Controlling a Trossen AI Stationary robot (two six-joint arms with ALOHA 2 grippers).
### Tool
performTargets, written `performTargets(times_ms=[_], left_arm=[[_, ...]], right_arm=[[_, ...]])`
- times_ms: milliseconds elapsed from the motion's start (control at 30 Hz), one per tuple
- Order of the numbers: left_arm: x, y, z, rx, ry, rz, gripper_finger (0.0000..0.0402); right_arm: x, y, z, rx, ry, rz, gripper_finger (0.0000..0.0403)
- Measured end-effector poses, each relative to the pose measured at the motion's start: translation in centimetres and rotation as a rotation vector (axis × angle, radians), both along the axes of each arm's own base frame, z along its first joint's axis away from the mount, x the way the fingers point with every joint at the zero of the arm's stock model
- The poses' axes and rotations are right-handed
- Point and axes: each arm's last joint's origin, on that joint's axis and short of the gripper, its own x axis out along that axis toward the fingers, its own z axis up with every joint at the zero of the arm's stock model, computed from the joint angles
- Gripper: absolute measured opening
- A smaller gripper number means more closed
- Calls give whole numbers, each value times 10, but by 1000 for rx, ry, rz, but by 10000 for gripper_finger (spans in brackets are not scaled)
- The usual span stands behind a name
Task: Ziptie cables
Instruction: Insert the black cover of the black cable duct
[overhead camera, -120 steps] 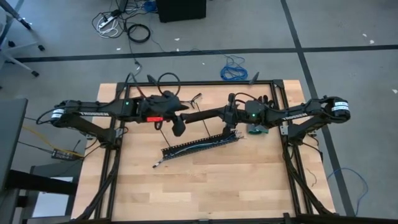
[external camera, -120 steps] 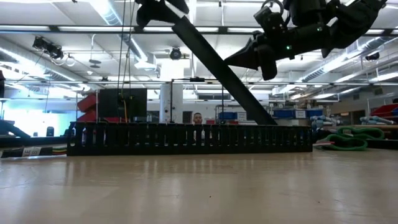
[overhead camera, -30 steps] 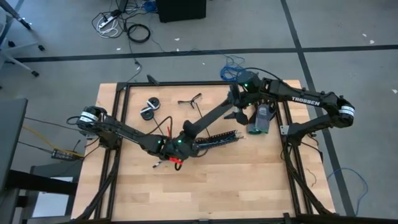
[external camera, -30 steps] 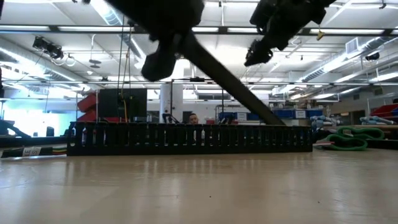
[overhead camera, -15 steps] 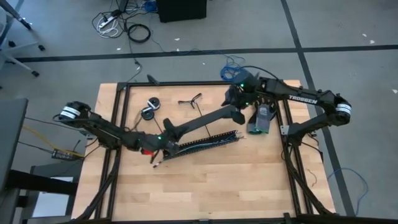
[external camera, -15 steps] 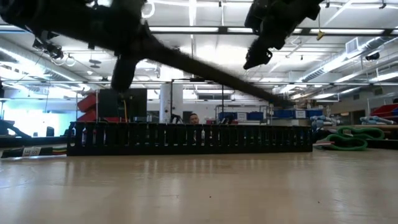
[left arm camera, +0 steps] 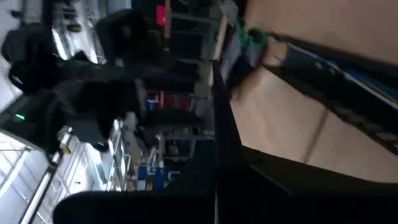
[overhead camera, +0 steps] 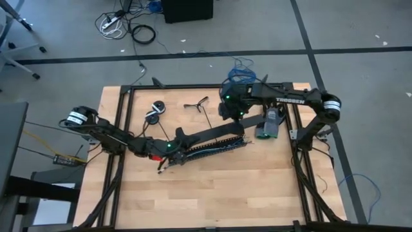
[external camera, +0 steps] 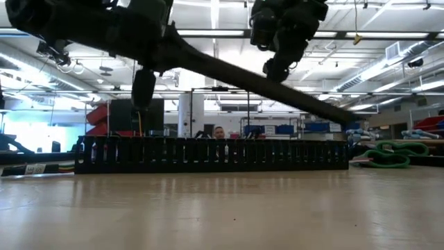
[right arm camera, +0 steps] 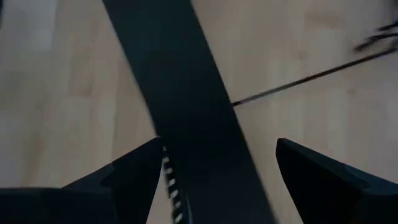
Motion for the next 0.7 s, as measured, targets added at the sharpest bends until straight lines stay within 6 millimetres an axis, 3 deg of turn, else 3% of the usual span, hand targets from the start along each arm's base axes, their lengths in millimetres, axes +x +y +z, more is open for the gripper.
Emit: performTargets(times_ms=[333, 533, 700], left_arm=[[9, -1, 6, -4, 5, -8, 0], [15, -2, 12, -7, 1, -19, 0], [15, -2, 13, -3, 8, -20, 0]], right_arm=[[13, 23, 4, 20, -23, 100, 307], [22, 30, -11, -21, 36, 109, 307], [24, 36, -11, -33, 25, 131, 307]])
